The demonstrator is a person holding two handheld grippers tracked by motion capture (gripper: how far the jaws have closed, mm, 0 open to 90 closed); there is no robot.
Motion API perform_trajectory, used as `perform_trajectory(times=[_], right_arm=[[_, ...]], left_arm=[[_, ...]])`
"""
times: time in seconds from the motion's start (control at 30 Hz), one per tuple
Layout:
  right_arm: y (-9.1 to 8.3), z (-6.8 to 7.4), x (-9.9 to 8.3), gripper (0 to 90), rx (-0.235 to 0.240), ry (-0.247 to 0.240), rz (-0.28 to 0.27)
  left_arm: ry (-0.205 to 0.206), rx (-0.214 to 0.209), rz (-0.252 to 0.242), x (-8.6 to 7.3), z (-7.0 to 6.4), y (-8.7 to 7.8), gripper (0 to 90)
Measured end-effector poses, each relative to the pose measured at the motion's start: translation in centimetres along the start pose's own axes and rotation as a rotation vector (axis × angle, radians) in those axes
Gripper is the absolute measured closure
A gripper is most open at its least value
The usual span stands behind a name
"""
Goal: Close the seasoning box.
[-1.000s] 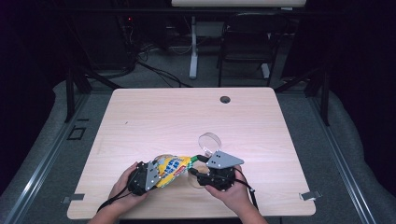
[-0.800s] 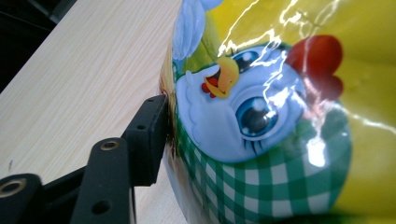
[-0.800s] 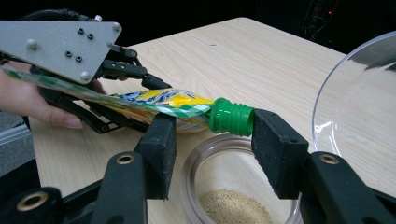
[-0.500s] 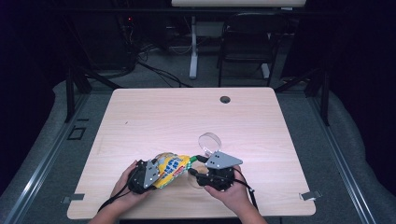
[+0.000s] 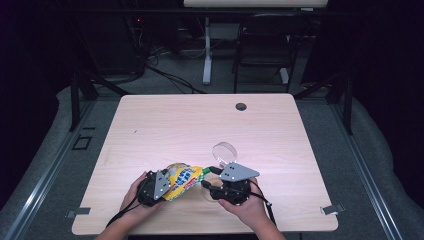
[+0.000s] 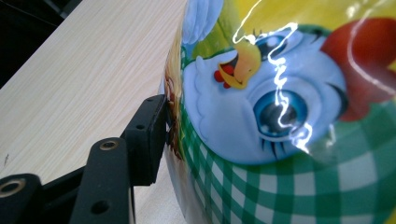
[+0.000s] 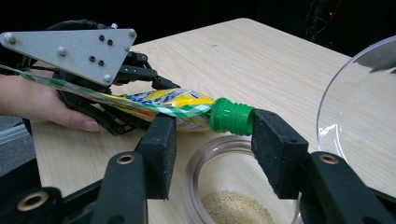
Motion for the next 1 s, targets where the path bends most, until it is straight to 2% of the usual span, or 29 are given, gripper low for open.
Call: perform_trajectory(times=[0.27, 0.73, 0.87, 1.0], right_arm=[[-0.2, -0.1, 0.0, 50.5, -0.009, 0.004, -0.005], [-0.4, -0.2, -0.1, 50.8, -0.005, 0.004, -0.004], [-0.4, -0.2, -0.2, 50.7, -0.008, 0.001, -0.005], [-0.5, -0.1, -0.2, 50.7, -0.011, -0.002, -0.007]], left_arm=[[0.034, 0.036, 0.021, 0.4, -0.3, -0.3, 51.4], [0.094, 0.089, 0.049, 0.9, -0.2, -1.1, 53.0], [0.125, 0.129, 0.056, 1.1, 0.0, -1.5, 53.0], [0.143, 0.151, 0.064, 1.2, 0.2, -1.7, 53.1]])
Point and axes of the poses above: each handheld gripper's, and its own axes: y roughly forward along the jaws, x roughly out of its top, z roughly to its left, the point moved 2 cm from there along y, roughly forward along the jaws, and after that the axes turned 5 degrees about z, right-handed, at the moved point
